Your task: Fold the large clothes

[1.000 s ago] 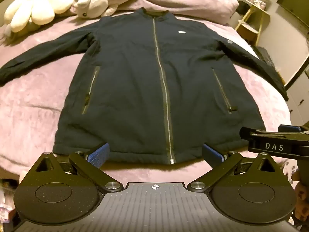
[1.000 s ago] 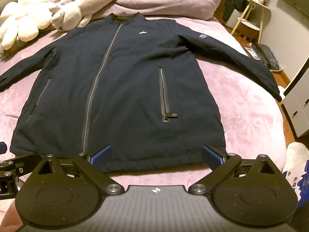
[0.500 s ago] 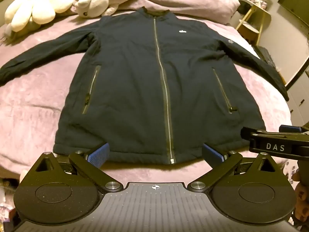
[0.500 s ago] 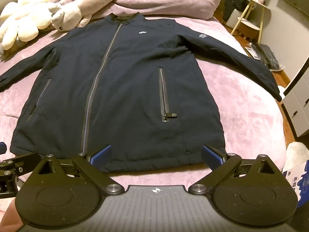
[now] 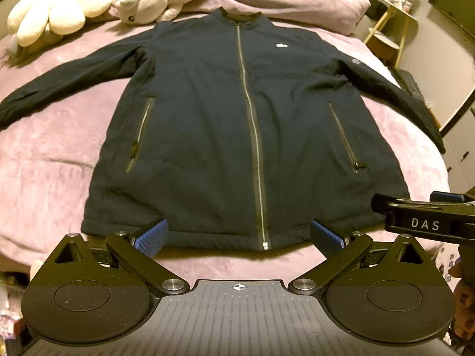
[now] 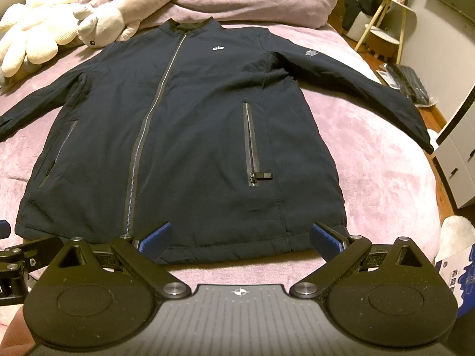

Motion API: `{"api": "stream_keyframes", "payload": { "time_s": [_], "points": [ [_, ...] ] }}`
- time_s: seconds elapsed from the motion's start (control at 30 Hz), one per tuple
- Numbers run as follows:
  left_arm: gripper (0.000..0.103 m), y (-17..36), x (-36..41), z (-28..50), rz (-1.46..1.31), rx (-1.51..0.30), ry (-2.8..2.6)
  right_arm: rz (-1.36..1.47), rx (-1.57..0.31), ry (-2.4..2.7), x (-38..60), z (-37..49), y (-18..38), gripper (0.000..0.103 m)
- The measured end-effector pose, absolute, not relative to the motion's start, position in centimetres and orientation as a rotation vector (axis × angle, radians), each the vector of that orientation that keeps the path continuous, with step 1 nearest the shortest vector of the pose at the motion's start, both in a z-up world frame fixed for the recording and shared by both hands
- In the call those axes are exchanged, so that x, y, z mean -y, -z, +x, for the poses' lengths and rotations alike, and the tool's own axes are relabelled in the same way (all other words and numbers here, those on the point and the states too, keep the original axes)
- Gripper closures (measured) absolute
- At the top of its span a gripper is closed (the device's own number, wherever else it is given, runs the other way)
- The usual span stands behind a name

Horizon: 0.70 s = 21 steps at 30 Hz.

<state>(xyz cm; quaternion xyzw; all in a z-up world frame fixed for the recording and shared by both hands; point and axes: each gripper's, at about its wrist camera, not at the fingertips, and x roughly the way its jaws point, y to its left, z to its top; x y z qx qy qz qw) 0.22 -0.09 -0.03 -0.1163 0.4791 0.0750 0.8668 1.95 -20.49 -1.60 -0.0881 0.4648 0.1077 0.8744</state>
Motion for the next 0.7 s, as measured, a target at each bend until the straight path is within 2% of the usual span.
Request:
{"api": "stream_keyframes", "payload": {
  "time_s": [0.7],
  "points": [
    [0.0,0.29,0.09,0.19,-0.251,-1.014,-0.16,-0.184,-0.974,-0.223,20.73,1.96,1.66,0.004]
  ]
}}
